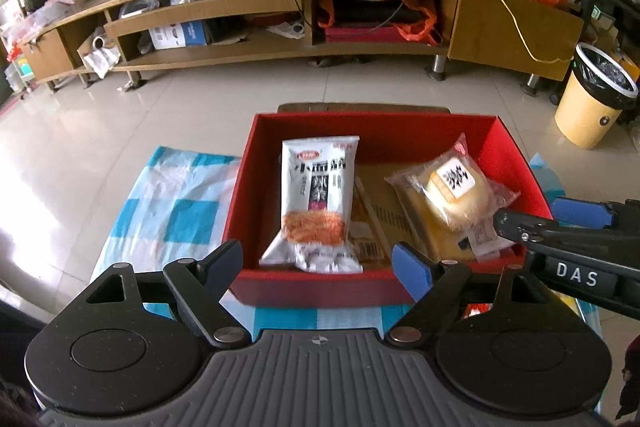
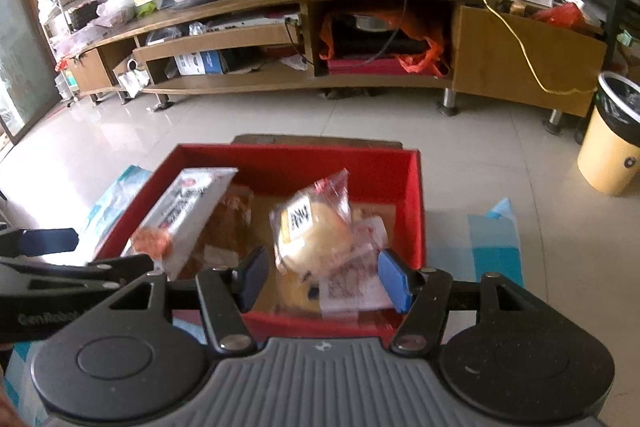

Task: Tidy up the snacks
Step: 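Move the left tool over the Kaprons packet while the right tool moves over the red Trolli bag, then grasp the white Kaprons wafer packet with the left tool while the right tool grasps the Trolli bag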

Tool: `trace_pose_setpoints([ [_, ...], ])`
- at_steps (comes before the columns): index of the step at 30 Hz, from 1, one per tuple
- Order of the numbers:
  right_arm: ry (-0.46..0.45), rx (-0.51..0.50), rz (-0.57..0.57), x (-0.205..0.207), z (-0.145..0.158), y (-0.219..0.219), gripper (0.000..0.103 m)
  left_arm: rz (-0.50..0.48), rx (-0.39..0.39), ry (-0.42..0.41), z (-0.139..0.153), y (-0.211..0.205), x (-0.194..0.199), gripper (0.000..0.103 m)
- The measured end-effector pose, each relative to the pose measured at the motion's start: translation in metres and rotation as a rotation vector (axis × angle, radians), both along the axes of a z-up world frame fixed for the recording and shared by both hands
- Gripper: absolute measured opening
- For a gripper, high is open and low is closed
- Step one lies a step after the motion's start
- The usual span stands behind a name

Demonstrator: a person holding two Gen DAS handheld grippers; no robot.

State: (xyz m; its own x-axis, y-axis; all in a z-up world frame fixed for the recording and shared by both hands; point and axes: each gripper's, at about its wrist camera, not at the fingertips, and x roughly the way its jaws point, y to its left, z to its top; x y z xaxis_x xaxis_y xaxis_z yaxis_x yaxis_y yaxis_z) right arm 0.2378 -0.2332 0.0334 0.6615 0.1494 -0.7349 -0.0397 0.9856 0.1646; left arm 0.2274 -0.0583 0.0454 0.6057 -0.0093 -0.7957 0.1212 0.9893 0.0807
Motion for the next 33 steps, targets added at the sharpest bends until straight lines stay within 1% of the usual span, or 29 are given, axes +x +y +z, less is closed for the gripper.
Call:
trace_pose_setpoints([
  [5,0.044,0.016,-0.020,-0.018,-0.007,-0.006,0.057,-0.012,-0.004,0.039,-0.010,0.002,-0.016,0.087],
  [13,0.072,0.024,-0.023,-0.042,-0.009,-0.014,0.057,-0.037,-0.029,0.134,-0.031,-0.002,-0.038,0.087],
  [17,0.076,0.031,-0.024,-0.048,-0.008,-0.018,0.058,-0.053,-0.033,0.185,-0.045,-0.014,-0.045,0.087],
  [20,0.073,0.030,-0.025,-0.051,-0.007,-0.023,0.058,-0.072,-0.018,0.205,-0.053,-0.027,-0.047,0.087],
  [23,0.078,0.032,-0.022,-0.052,-0.008,-0.026,0.058,-0.071,-0.005,0.234,-0.063,-0.033,-0.046,0.087],
  [24,0.082,0.031,-0.020,-0.052,-0.009,-0.026,0.058,-0.063,-0.003,0.245,-0.066,-0.033,-0.046,0.086],
  [26,0.086,0.032,-0.012,-0.052,-0.010,-0.026,0.058,-0.042,-0.005,0.270,-0.072,-0.029,-0.044,0.073],
  [28,0.095,0.044,0.000,-0.051,-0.011,-0.024,0.058,-0.031,-0.048,0.291,-0.073,-0.022,-0.041,0.067],
  [29,0.099,0.053,0.009,-0.050,-0.012,-0.023,0.058,-0.025,-0.053,0.289,-0.071,-0.018,-0.042,0.067],
  [31,0.109,0.067,0.029,-0.050,-0.014,-0.017,0.058,-0.014,-0.032,0.275,-0.068,-0.012,-0.044,0.067],
  [33,0.131,0.077,0.047,-0.047,-0.019,-0.009,0.058,-0.008,-0.047,0.276,-0.064,-0.004,-0.047,0.067],
])
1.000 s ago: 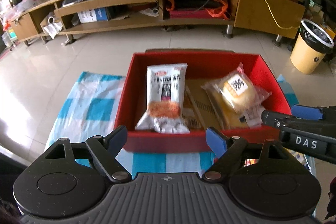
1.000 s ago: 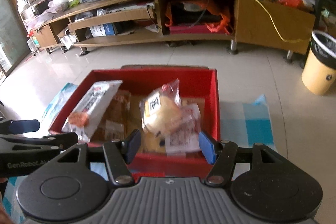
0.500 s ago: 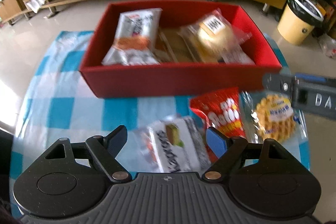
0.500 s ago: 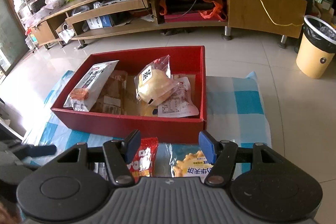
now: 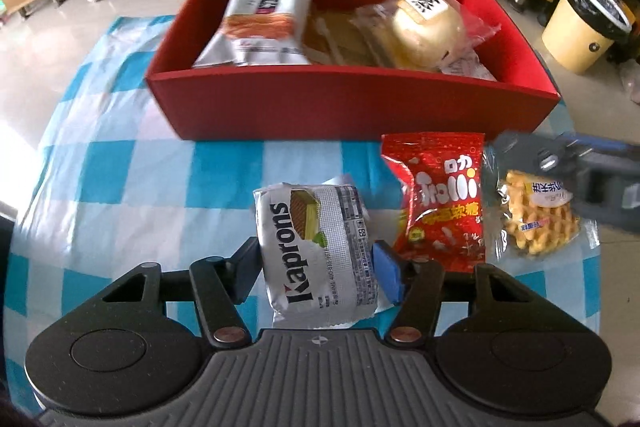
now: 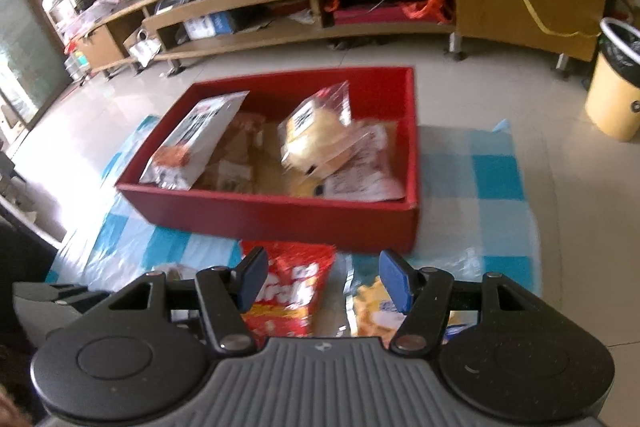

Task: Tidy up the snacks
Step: 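Grasp the white Kaprons wafer packet with the left tool while the right tool grasps the Trolli bag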

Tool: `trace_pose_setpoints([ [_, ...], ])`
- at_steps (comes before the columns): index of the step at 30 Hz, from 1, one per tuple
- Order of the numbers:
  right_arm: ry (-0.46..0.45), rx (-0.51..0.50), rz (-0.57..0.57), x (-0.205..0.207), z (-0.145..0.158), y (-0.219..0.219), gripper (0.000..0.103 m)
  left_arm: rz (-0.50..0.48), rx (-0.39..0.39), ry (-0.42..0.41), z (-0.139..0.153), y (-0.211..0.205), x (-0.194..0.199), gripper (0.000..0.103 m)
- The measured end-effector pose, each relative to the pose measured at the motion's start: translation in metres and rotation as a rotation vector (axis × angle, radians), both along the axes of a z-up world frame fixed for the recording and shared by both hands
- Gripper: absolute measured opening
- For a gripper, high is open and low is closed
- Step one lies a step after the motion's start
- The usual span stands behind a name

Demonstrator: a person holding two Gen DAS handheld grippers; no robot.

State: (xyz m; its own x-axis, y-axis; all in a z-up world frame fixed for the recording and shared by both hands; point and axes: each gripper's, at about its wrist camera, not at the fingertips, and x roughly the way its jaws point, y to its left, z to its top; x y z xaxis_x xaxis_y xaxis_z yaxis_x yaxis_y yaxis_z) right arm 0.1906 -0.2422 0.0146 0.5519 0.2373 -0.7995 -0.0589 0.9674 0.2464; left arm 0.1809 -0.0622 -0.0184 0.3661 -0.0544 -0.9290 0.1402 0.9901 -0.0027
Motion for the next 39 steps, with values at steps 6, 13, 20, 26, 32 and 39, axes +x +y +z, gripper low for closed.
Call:
trace_pose_setpoints([
  [6,0.103,0.036,0.054,0.009,-0.026,0.028,0.058,0.011,-0.024,-0.014,0.013,0.023,-0.010,0.067],
  [13,0.183,-0.006,0.067,0.019,-0.055,0.051,0.060,0.020,-0.026,0.007,0.008,0.038,-0.007,0.067],
  [20,0.140,-0.090,0.121,0.016,-0.057,0.064,0.049,0.017,-0.025,0.012,0.006,0.040,-0.005,0.067],
  [26,0.108,-0.089,0.133,0.006,-0.043,0.060,0.048,0.003,-0.022,-0.007,0.012,0.035,-0.008,0.067],
  [32,0.064,-0.060,0.094,-0.011,-0.019,0.048,0.048,-0.016,-0.025,-0.042,0.023,0.027,-0.010,0.067],
  [39,0.038,-0.030,0.050,-0.034,-0.005,0.033,0.048,-0.055,-0.023,-0.068,0.033,0.018,-0.017,0.052],
])
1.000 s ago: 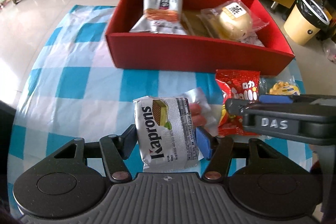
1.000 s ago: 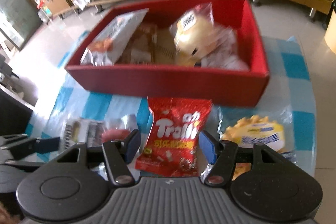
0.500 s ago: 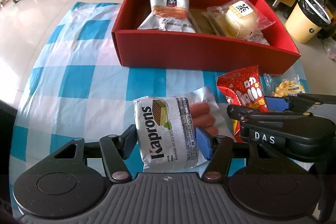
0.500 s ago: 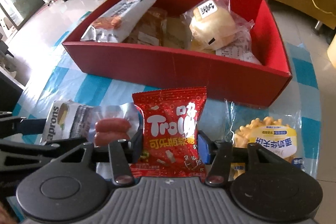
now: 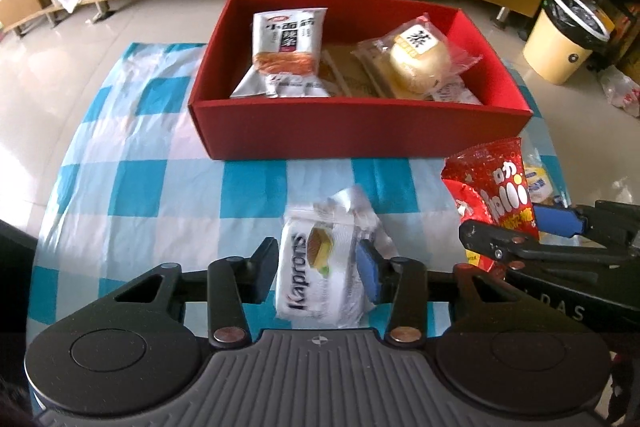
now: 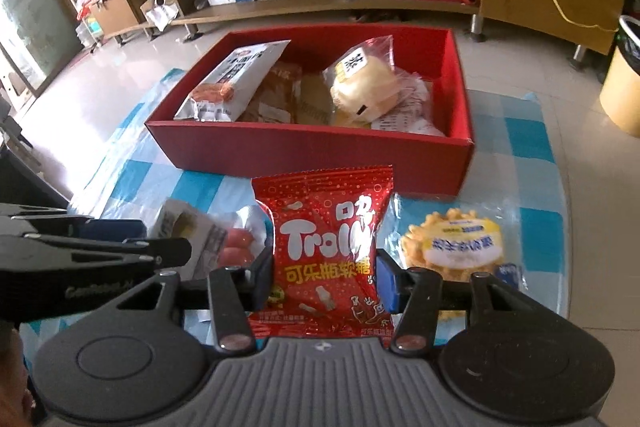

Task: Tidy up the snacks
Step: 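Grasp the white Kaprons wafer packet with the left tool while the right tool grasps the Trolli bag, then lift and carry the Kaprons packet and Trolli bag over the red box with both tools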

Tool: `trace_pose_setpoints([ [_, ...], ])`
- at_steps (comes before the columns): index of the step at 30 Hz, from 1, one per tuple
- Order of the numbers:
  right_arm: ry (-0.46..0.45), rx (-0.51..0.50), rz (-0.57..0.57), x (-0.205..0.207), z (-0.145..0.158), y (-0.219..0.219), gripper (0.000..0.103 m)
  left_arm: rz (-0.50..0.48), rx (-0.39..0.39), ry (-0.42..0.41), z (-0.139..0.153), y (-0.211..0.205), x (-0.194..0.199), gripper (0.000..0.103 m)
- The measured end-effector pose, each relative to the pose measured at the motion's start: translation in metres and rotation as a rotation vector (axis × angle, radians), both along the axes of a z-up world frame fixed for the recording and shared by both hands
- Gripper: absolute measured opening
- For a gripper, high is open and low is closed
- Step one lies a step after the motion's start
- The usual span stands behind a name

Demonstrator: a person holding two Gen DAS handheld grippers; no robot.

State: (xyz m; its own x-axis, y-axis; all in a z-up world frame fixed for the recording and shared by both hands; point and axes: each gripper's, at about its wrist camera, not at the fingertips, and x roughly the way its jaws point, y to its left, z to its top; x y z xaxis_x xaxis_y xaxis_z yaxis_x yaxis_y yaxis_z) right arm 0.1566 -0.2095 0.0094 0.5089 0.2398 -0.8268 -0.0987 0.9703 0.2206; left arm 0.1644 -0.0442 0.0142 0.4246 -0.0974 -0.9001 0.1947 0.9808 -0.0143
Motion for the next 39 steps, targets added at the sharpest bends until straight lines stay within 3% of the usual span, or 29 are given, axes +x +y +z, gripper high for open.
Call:
trace_pose_setpoints([
  [3,-0.006,0.004,-0.011,-0.008,0.003,-0.003,0.048,-0.006,0.019,-0.009,0.001,-0.001,-0.003,0.056],
  [5,-0.002,0.006,-0.013,-0.011,0.001,-0.004,0.048,0.011,0.025,-0.007,-0.003,0.001,-0.002,0.075],
  [10,0.007,0.024,-0.015,-0.014,-0.001,-0.010,0.048,-0.022,0.074,0.014,-0.023,-0.004,0.005,0.087],
  [17,0.026,0.065,-0.022,-0.016,-0.005,-0.026,0.048,-0.102,0.147,0.063,-0.054,-0.008,-0.005,0.086],
  [20,0.036,0.064,-0.020,-0.015,-0.009,-0.028,0.048,-0.106,0.133,0.070,-0.059,-0.002,-0.006,0.082],
  [22,0.038,0.061,-0.014,-0.014,-0.010,-0.026,0.048,-0.088,0.083,0.088,-0.056,0.005,-0.005,0.072],
  [28,0.031,0.058,0.012,-0.015,-0.008,-0.017,0.048,-0.081,0.122,0.038,-0.042,0.001,-0.010,0.070],
  [39,-0.012,0.062,0.017,-0.014,0.001,-0.014,0.048,-0.100,0.085,-0.007,-0.016,0.001,-0.019,0.068],
])
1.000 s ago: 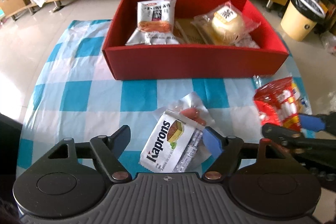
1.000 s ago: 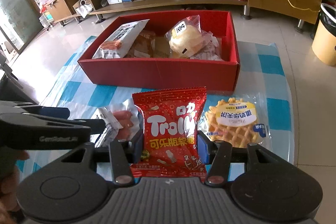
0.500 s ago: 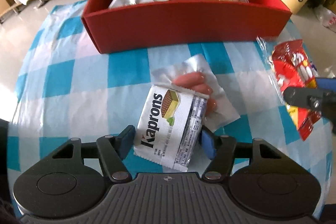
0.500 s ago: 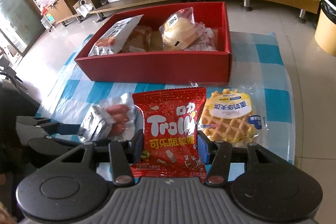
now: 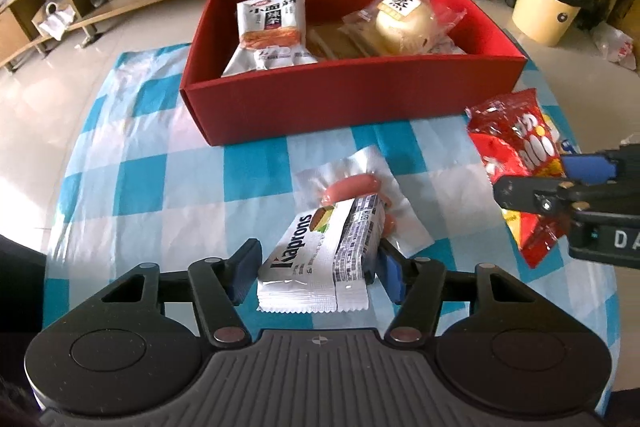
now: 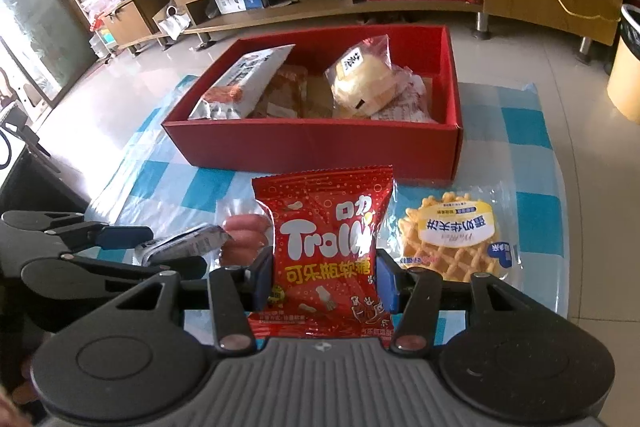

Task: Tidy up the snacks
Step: 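Lift and carry the Kaprons packet and Trolli bag over the red box with both tools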

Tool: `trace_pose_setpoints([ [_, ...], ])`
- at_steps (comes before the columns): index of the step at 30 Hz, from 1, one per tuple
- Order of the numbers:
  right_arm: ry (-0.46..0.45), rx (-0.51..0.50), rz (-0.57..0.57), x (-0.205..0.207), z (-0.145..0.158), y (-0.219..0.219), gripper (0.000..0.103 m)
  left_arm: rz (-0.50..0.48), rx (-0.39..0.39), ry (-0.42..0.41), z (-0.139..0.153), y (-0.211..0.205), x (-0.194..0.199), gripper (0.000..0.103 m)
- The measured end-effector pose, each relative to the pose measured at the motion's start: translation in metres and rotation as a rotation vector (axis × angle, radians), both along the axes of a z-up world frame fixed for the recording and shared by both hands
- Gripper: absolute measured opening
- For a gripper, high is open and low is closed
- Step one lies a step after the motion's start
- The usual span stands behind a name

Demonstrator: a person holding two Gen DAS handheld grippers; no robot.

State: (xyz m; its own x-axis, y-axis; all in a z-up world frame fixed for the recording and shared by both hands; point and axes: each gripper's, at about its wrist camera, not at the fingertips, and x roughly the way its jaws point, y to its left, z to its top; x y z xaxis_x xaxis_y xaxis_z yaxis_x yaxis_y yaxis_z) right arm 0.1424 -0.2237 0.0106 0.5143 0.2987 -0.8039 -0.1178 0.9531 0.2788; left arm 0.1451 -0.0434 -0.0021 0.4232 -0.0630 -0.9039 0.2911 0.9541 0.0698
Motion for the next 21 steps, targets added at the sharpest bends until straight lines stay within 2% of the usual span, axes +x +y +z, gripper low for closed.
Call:
trace_pose_setpoints([
  [8,-0.004,0.005,0.006,0.001,0.001,0.000,0.048,0.020,-0.017,0.037,-0.005,0.010,-0.004,0.067],
  [15,0.002,0.002,0.022,-0.001,0.000,0.001,0.048,-0.004,0.037,0.104,-0.033,0.008,-0.009,0.070],
  [17,0.009,-0.001,0.023,-0.001,-0.002,0.001,0.048,-0.008,0.051,0.122,-0.042,0.007,-0.007,0.077],
  [21,0.014,-0.001,0.025,-0.001,-0.003,0.000,0.048,-0.011,0.064,0.107,-0.044,0.006,-0.005,0.085],
])
